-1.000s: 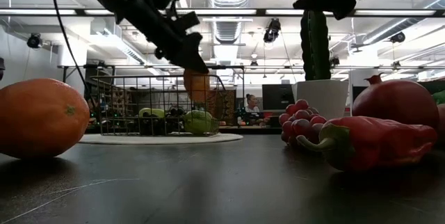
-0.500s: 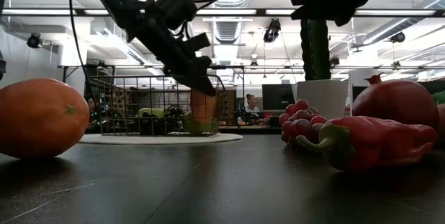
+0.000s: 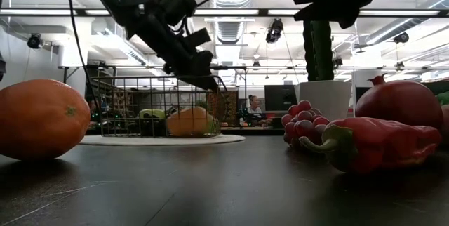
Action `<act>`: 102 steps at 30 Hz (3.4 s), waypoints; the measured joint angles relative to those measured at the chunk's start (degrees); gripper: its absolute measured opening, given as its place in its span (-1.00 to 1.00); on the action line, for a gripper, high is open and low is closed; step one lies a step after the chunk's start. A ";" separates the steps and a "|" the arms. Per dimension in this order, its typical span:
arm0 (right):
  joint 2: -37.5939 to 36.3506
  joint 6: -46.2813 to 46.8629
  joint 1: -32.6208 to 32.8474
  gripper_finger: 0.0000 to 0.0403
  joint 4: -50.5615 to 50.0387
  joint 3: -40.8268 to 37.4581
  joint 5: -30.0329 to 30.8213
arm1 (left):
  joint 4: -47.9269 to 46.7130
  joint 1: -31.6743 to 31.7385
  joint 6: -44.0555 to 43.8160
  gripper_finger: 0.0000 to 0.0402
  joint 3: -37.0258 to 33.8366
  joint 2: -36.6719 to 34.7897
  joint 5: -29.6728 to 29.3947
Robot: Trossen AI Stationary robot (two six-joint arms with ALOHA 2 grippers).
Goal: Build produce basket
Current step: Put the pomegranate in the gold wire basket
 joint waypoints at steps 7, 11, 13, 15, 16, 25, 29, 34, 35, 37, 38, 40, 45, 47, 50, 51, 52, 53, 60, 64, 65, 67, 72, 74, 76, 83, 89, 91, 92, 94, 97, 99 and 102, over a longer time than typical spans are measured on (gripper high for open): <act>-0.02 6.34 0.02 0.18 -0.90 0.16 -1.09 | -0.02 -1.50 2.88 0.31 -0.04 -5.46 0.02; -0.02 14.12 0.02 0.18 -1.20 0.21 -6.13 | 0.24 -4.31 3.01 0.31 -0.13 -10.42 0.23; -0.02 19.57 0.02 0.18 -2.46 0.55 -11.05 | 0.34 -6.27 3.04 0.31 -0.27 -13.09 0.91; 0.01 25.65 0.02 0.18 -5.59 1.60 -16.47 | 0.95 -8.54 3.05 0.31 -0.36 -15.11 1.67; 0.30 28.67 0.05 0.18 -7.81 2.48 -18.36 | 1.13 -9.73 3.09 0.31 -0.46 -16.12 1.94; 6.72 45.23 1.71 0.18 -48.97 17.28 -24.91 | 8.32 -20.42 5.70 0.31 -0.55 -18.94 2.15; 10.85 43.17 1.92 0.18 -56.56 20.55 -23.88 | 9.68 -23.53 8.90 0.31 -0.55 -18.94 2.14; 15.32 35.88 4.40 0.18 -55.69 20.97 -24.20 | 9.89 -25.44 9.06 0.31 -0.55 -19.10 2.10; 15.87 35.63 4.65 0.18 -55.60 20.89 -23.99 | 9.97 -25.65 9.06 0.31 -0.55 -19.16 2.07; 16.85 35.58 5.24 0.18 -55.62 20.65 -22.18 | 10.04 -25.99 9.08 0.31 -0.55 -19.22 2.00; 17.28 35.56 5.59 0.18 -55.61 20.61 -21.26 | 9.96 -26.08 9.10 0.31 -0.55 -19.22 1.94; 17.81 35.55 6.53 0.17 -55.52 20.50 -19.68 | 9.93 -26.14 9.18 0.31 -0.57 -19.22 1.90; 17.95 35.58 7.45 0.04 -54.73 19.99 -15.73 | 9.95 -26.14 9.16 0.31 -0.61 -19.22 1.88; 17.97 35.58 7.56 -0.07 -54.32 19.82 -14.75 | 9.98 -26.14 9.16 0.31 -0.63 -19.22 1.88; 18.06 35.60 7.56 -0.27 -54.13 19.25 -14.39 | 9.96 -26.14 9.68 0.31 -0.70 -19.22 1.88; 18.21 35.60 7.58 -0.35 -53.83 19.03 -14.40 | 9.98 -26.14 10.06 0.31 -0.74 -19.22 1.88; 18.39 35.61 7.72 -0.42 -53.53 18.79 -14.40 | 9.98 -26.14 10.12 0.31 -0.76 -19.22 1.88; 18.42 35.60 7.82 -0.49 -53.00 18.50 -14.36 | 9.98 -26.14 10.10 0.31 -0.79 -19.22 1.88; 18.67 35.60 8.07 -0.92 -52.28 17.66 -14.64 | 9.99 -26.11 10.17 0.31 -0.90 -19.22 1.88; 18.32 35.58 8.07 -0.94 -52.16 17.66 -14.56 | 10.01 -26.11 10.57 0.31 -1.08 -19.22 1.71; 18.30 35.52 8.07 -0.94 -52.18 17.68 -14.30 | 10.01 -26.11 10.59 0.31 -1.14 -19.22 1.63; 17.79 35.22 8.20 -0.94 -52.19 17.68 -13.78 | 10.03 -26.11 10.60 0.31 -1.26 -19.22 1.49; 15.18 34.53 8.72 -0.95 -52.22 17.75 -10.75 | 10.03 -26.10 10.58 0.31 -1.49 -19.22 1.46; 13.83 34.25 8.99 -0.95 -52.20 17.75 -9.16 | 10.07 -26.10 10.45 0.31 -1.49 -19.22 1.46; 12.33 33.79 9.35 -0.95 -52.19 17.75 -7.98 | 10.31 -26.28 10.09 0.31 -1.53 -19.22 1.44; 8.62 27.94 9.92 -0.95 -47.69 17.75 2.74 | 13.56 -29.34 12.60 0.31 -2.36 -20.52 1.42; 9.04 11.34 7.92 -0.95 -31.88 17.75 9.76 | 20.24 -30.64 17.61 0.31 -7.81 -26.15 1.46; 9.07 4.86 6.27 -0.95 -25.09 17.75 10.48 | 22.36 -30.55 19.30 0.31 -10.00 -28.40 1.42; 9.18 1.95 5.29 -0.95 -21.64 17.75 10.58 | 23.07 -30.55 20.34 0.31 -11.01 -29.60 1.37; 9.29 -4.08 3.28 -0.95 -15.15 17.98 10.41 | 24.63 -30.55 22.08 0.31 -12.63 -31.64 1.40; 9.71 -9.79 -0.42 -0.95 -8.17 18.69 8.77 | 29.20 -30.55 24.83 0.31 -15.49 -34.78 1.41; 10.15 -11.43 -3.22 -0.95 -5.29 19.54 7.01 | 31.35 -30.55 25.84 0.31 -16.99 -36.85 1.40; 12.07 -12.90 -7.45 -0.95 -2.36 21.45 4.63 | 32.39 -30.53 26.96 0.31 -19.79 -40.06 1.39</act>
